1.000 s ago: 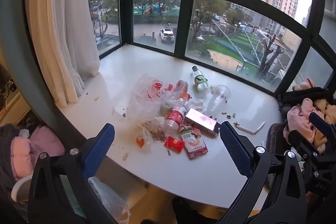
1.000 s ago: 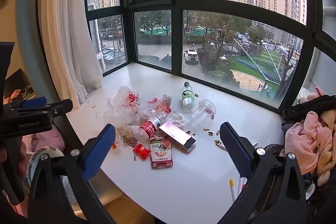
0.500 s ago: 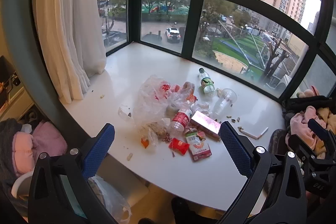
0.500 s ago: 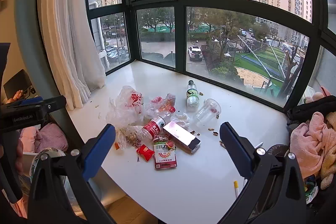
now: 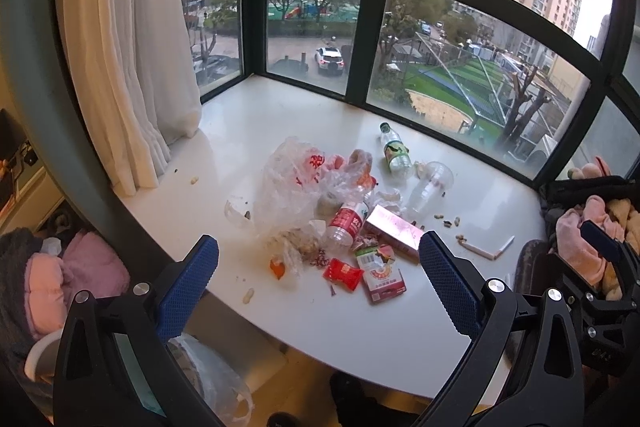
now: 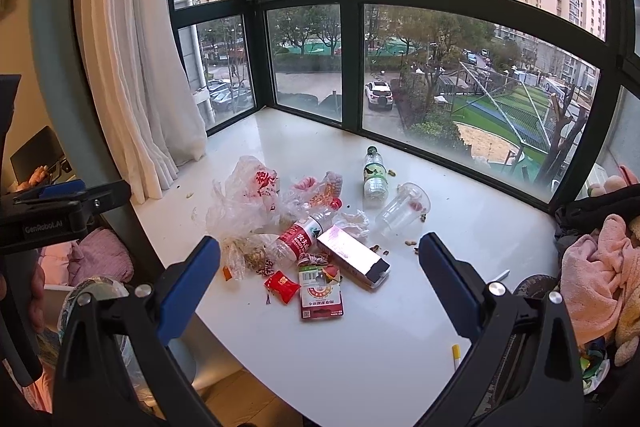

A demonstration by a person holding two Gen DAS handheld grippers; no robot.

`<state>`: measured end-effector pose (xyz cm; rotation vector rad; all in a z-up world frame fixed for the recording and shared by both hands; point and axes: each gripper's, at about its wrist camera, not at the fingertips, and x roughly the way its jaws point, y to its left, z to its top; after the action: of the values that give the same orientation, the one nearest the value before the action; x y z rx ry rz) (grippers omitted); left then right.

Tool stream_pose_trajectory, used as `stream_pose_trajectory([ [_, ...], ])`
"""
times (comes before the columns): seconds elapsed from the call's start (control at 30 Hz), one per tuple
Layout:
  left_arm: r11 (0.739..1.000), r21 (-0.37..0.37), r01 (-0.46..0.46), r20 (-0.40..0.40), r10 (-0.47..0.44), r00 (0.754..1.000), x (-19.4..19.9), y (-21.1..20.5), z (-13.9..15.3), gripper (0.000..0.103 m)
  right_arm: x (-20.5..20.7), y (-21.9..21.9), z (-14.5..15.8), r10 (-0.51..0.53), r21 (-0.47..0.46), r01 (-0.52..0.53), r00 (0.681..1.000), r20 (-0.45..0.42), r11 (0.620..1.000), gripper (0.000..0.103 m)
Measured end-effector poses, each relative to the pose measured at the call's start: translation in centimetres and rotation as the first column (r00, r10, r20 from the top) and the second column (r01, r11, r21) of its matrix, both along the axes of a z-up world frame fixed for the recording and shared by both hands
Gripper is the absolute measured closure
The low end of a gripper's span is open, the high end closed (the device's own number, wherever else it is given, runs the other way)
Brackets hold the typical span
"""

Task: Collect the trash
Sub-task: 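Move both tools toward the trash pile on the sill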

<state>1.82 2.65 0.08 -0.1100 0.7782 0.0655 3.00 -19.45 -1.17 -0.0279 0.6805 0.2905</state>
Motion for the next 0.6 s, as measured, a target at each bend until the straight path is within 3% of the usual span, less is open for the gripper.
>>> stream_pose_trajectory([
  [0.6,0.999,0.029,-0.014,-0.019,0.015,1.0,-0.04,0.9,-0.55,0.006,0.56,1.03,-0.1,0.018,0.007,-0.018,1.0,-0.011,1.0,0.006],
])
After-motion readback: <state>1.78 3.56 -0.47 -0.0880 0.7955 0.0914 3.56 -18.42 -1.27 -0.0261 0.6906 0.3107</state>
